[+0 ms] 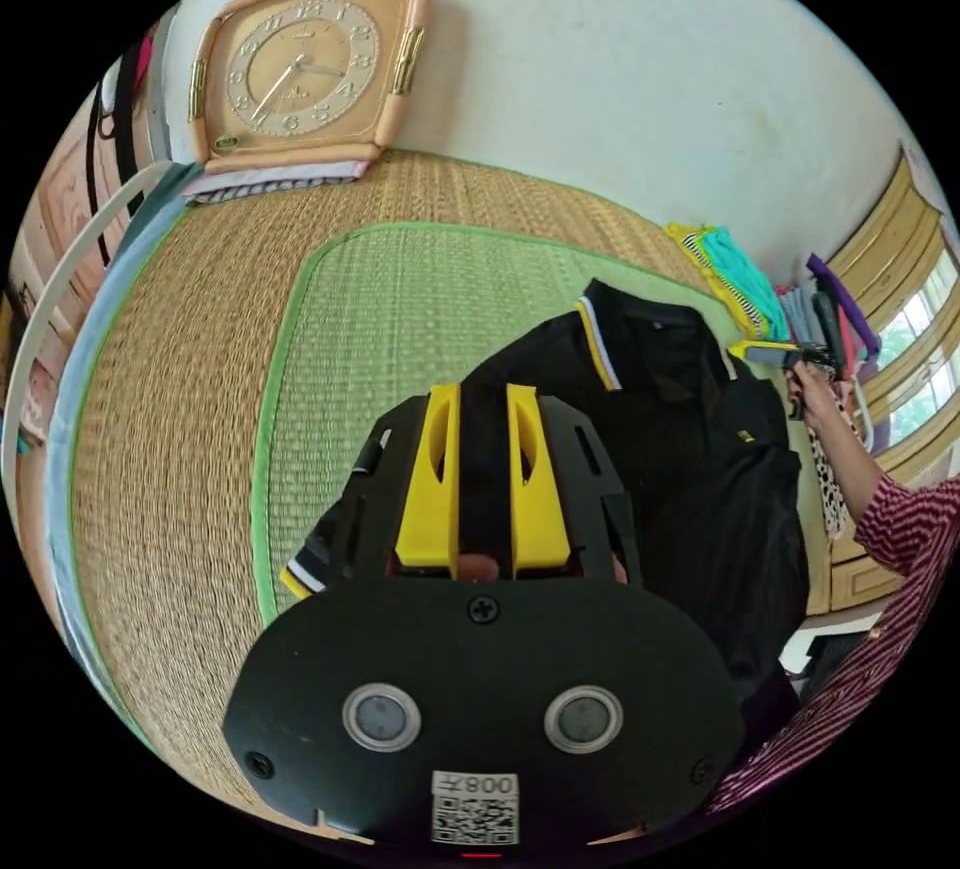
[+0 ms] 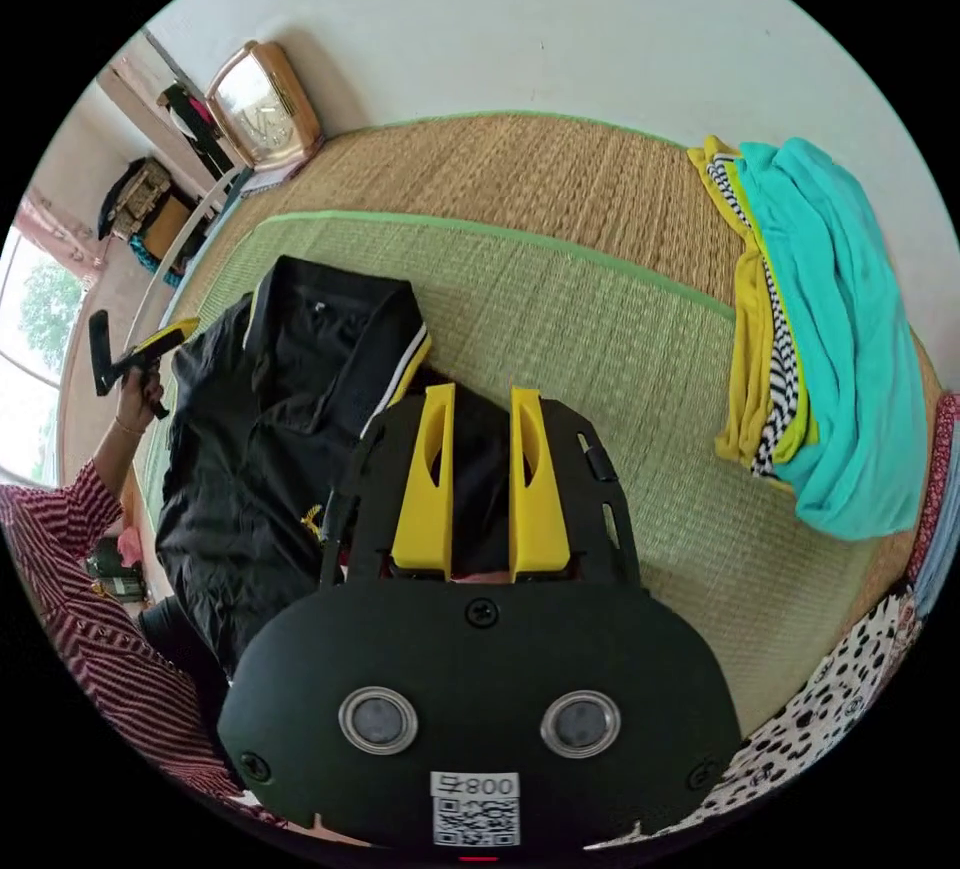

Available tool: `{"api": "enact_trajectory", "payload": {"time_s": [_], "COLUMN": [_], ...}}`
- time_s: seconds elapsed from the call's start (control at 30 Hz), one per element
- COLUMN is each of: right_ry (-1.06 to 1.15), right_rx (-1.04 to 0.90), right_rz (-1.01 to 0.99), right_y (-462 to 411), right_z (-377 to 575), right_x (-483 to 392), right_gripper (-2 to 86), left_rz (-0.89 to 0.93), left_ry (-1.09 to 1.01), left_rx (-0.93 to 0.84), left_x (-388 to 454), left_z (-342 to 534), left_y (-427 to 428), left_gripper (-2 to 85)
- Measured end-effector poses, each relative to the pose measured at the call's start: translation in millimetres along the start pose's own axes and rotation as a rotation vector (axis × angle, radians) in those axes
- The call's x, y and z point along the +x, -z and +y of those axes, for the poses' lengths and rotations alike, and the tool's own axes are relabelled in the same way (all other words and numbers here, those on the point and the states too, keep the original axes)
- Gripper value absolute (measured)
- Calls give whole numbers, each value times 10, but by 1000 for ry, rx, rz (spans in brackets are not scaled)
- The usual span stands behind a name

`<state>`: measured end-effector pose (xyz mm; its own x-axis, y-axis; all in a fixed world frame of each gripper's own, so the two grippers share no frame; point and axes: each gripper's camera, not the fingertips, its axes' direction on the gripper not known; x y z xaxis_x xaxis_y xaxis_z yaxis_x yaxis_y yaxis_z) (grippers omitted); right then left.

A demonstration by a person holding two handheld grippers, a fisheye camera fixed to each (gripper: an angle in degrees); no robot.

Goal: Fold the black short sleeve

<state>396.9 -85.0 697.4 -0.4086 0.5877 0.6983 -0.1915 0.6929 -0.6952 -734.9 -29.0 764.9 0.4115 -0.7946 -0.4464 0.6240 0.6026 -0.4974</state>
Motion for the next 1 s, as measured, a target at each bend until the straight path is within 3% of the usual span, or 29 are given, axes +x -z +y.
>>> {"api": "enact_trajectory", "payload": {"time_s": [0.23,0.4,0.6,0.73,0.87,1.0], "right_ry": [-97,-197,-256,-342,-440,-526], "right_rx": [-36,-25,91,24,49,0], "right_rz": [107,146,97,92,-30,56], "right_y": [-62,53,551,360,352,499], "right_z": [-257,-486,205,900,960,630], "right_x": [123,339,348,433,836,1156], "right_gripper": [11,3,1,0,-1,1], "left_rz": [-120,-53,33,-26,-20,-60], "left_ry": [-54,62,63,35,100,124], "left_rx": [-35,5,63,-64,-57,-87], "left_x": [320,261,222,251,83,69], "left_z": [-345,-388,390,896,697,624], "left_y": [-91,85,722,695,766,868], "left_gripper": [9,6,14,9,4,4]}}
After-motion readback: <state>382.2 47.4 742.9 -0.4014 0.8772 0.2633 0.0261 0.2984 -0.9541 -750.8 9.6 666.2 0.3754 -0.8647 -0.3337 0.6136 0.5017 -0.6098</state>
